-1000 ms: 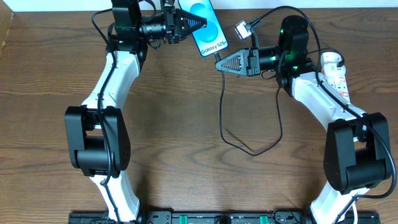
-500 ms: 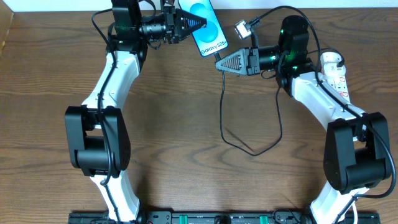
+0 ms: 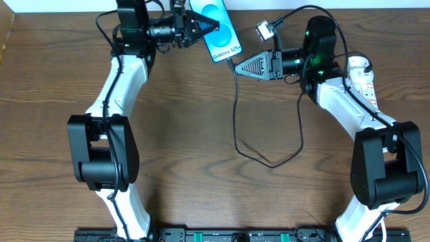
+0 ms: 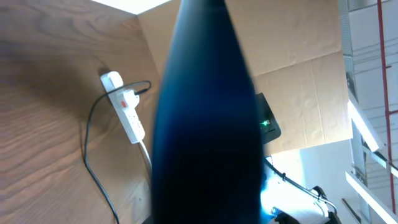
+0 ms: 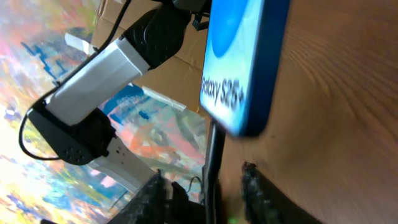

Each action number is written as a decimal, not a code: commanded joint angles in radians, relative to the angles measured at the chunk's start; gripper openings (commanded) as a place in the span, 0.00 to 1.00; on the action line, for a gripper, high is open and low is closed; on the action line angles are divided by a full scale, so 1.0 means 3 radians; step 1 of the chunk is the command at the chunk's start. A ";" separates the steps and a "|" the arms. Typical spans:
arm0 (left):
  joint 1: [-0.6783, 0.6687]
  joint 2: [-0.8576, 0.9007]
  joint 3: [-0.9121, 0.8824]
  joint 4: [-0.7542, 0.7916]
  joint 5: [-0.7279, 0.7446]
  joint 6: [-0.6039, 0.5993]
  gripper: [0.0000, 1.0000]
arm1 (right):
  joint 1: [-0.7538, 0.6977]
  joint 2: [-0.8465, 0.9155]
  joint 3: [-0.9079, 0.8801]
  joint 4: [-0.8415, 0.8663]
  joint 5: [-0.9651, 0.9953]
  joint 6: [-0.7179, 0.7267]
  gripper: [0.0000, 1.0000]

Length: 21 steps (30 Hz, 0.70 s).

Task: Plug charger to phone and switch on socket
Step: 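Open the right gripper and pull it back from the plug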

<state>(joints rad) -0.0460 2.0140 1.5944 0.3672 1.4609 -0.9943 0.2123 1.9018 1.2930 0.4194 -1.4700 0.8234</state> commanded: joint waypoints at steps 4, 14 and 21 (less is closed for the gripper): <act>0.0056 -0.0071 -0.0032 0.0025 0.0078 0.0197 0.07 | -0.0223 -0.0031 0.0047 -0.0085 0.0028 -0.0029 0.49; 0.0056 -0.0023 -0.0348 -0.0643 -0.0378 0.0565 0.07 | -0.0404 -0.0031 0.0047 -0.0693 0.0441 -0.0412 0.59; 0.0056 -0.0023 -0.0357 -0.1659 -0.0778 0.1266 0.07 | -0.0403 -0.0032 0.0047 -0.1846 0.0994 -0.1277 0.60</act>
<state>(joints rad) -0.0296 2.0144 1.4776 -0.0845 1.2831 -0.7502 0.0910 1.9018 1.2991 -0.0780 -1.2728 0.6033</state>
